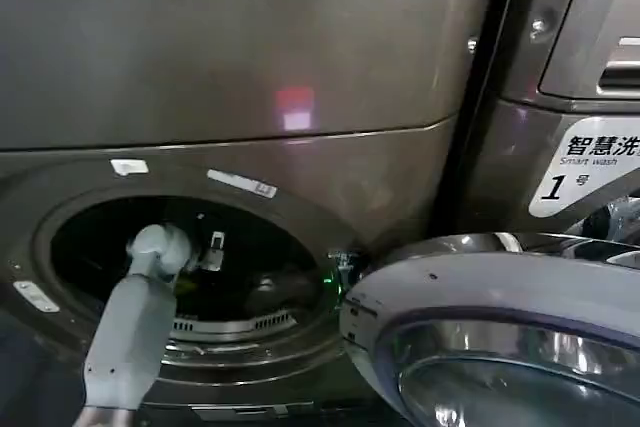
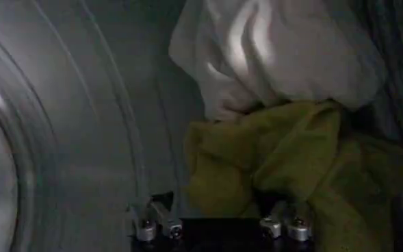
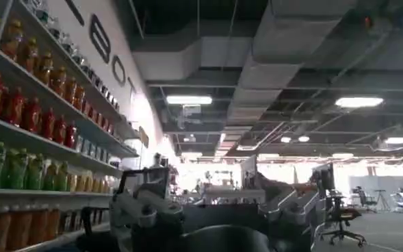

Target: Grasp the clothes from the dryer.

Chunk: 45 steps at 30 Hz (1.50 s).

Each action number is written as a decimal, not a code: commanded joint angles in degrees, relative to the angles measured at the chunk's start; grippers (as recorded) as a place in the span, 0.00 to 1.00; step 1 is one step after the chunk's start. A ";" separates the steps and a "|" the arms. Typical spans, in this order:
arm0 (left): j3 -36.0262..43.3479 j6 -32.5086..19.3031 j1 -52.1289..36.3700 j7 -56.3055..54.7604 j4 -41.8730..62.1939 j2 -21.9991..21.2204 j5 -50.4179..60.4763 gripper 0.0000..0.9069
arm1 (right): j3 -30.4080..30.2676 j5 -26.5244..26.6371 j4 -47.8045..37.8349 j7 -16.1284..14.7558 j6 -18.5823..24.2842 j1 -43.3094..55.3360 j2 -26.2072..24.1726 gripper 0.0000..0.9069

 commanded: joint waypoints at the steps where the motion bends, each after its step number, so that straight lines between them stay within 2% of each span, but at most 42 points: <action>1: 0.30 1.34 0.45 0.13 0.37 -0.07 -0.81 0.00 | -0.21 0.00 -0.03 0.02 0.02 0.04 0.03 1.00; 8: -0.40 3.06 0.79 -0.13 -1.94 0.62 -2.05 0.00 | -0.53 0.01 -0.02 0.11 0.01 0.07 0.17 1.00; 12: -2.33 4.56 0.85 -4.44 -4.56 0.48 -6.21 0.00 | -1.07 0.17 0.55 0.24 -0.42 0.40 0.18 1.00; 16: -4.04 8.35 -0.29 -15.60 -6.37 -0.88 -12.48 0.00 | -1.67 1.03 1.70 0.46 -1.41 0.23 0.12 1.00; 22: -4.02 15.84 -2.01 -27.91 -7.02 -2.85 -17.30 0.00 | -1.92 5.74 4.08 1.69 -3.46 0.39 0.17 1.00; 27: -4.04 23.12 -2.61 -39.28 -7.15 -5.96 -18.77 0.00 | -2.08 5.76 4.24 1.65 -3.46 0.31 0.04 1.00; 31: -3.63 28.71 -3.64 -51.24 -6.18 -8.66 -25.35 0.00 | -2.43 5.71 4.35 1.51 -2.99 0.40 0.05 1.00; 35: -3.67 30.49 -3.33 -61.43 -5.68 -11.32 -30.85 0.00 | -2.74 5.54 4.53 0.92 -2.20 0.72 0.39 1.00; 37: -4.08 31.52 -3.18 -66.59 -5.00 -12.41 -35.19 0.00 | -2.46 5.83 5.27 0.54 -3.15 0.48 0.61 1.00; 40: -4.28 31.37 -2.06 -74.47 -5.74 -13.41 -40.31 0.00 | -3.10 4.87 4.92 0.65 -0.56 0.31 0.36 1.00; 45: -5.82 31.47 1.43 -80.89 -10.96 -15.42 -48.39 0.00 | -2.82 4.04 5.27 0.51 -0.61 0.47 0.34 1.00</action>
